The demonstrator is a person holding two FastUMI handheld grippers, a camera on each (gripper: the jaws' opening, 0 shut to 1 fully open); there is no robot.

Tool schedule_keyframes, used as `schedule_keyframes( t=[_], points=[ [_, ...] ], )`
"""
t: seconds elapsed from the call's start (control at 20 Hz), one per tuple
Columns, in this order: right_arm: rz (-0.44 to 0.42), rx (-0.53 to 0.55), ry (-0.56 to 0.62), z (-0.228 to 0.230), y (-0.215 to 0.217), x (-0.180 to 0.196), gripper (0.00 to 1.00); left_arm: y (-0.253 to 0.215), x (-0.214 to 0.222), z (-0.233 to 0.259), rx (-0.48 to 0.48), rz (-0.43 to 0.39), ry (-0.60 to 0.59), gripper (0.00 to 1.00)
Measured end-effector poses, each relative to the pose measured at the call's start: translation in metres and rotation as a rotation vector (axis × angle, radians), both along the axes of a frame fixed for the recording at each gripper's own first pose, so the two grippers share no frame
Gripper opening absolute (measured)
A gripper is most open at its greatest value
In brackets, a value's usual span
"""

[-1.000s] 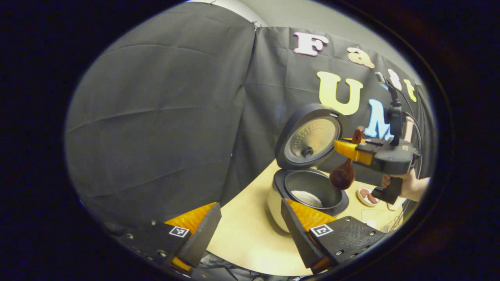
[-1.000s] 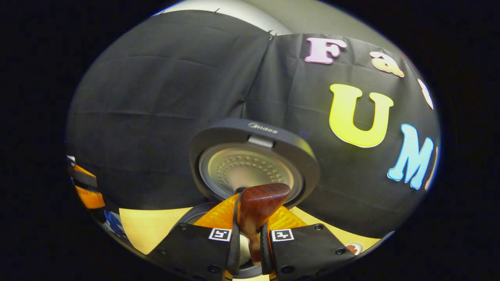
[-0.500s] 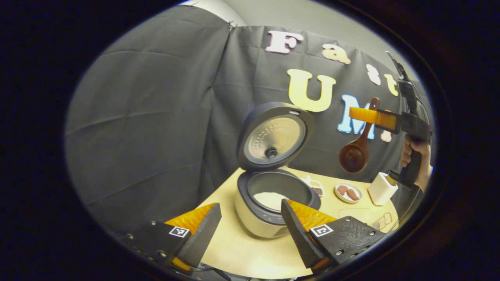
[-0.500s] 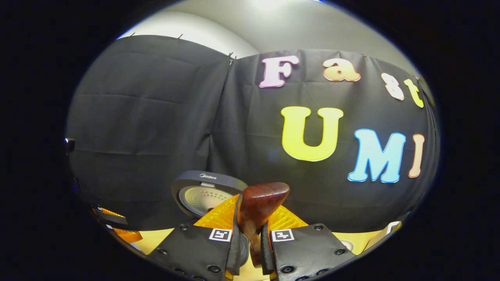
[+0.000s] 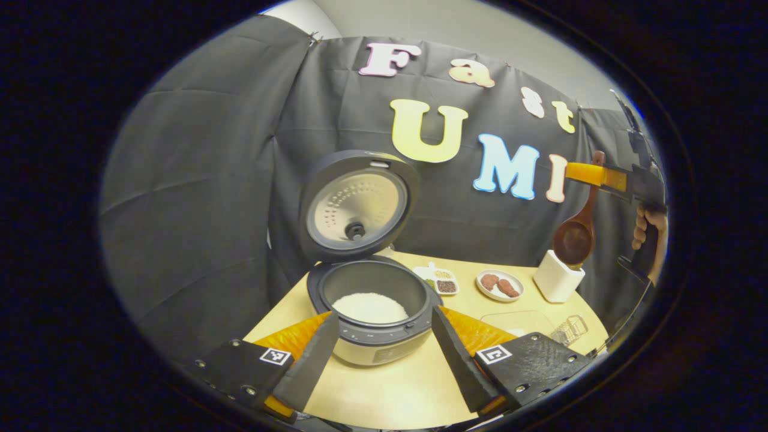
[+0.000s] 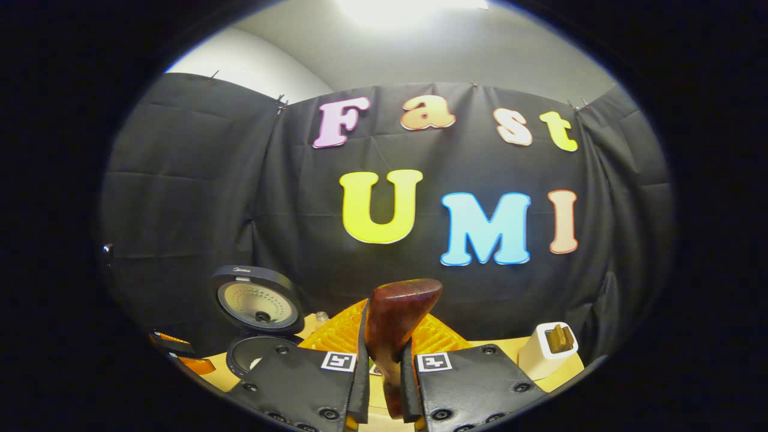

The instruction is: Close the left gripper, press the button to open the rice cooker; take a wooden spoon from the chopstick holder with the right hand, scoop a spoonful of rice and pour it into the rice cooker, then put the wooden spoon back into the chopstick holder.

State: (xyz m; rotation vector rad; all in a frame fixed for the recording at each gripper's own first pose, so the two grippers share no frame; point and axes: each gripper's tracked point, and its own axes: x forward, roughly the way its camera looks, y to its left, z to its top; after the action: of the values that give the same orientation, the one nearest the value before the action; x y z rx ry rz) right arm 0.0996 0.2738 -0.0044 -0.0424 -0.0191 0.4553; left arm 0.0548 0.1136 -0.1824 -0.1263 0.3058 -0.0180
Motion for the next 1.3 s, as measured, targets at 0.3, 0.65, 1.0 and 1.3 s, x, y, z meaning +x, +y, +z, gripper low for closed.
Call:
schedule_keyframes(
  t=[0.3, 0.65, 1.0, 1.3],
  points=[
    [-0.148, 0.034, 0.048, -0.018, -0.09, 0.006, 0.23, -0.03, 0.002, 0.008, 0.03, -0.052, -0.009, 0.96],
    [-0.252, 0.165, 0.227, -0.059, -0.17, 0.015, 0.23, -0.064, 0.005, 0.01, 0.006, -0.042, 0.029, 0.96],
    [-0.353, 0.282, 0.405, -0.113, -0.256, 0.016, 0.23, -0.103, 0.014, 0.026, 0.033, -0.033, 0.043, 0.96],
    [-0.387, 0.397, 0.526, -0.155, -0.301, 0.028, 0.23, -0.131, 0.006, 0.032, 0.069, -0.004, 0.045, 0.96]
  ],
)
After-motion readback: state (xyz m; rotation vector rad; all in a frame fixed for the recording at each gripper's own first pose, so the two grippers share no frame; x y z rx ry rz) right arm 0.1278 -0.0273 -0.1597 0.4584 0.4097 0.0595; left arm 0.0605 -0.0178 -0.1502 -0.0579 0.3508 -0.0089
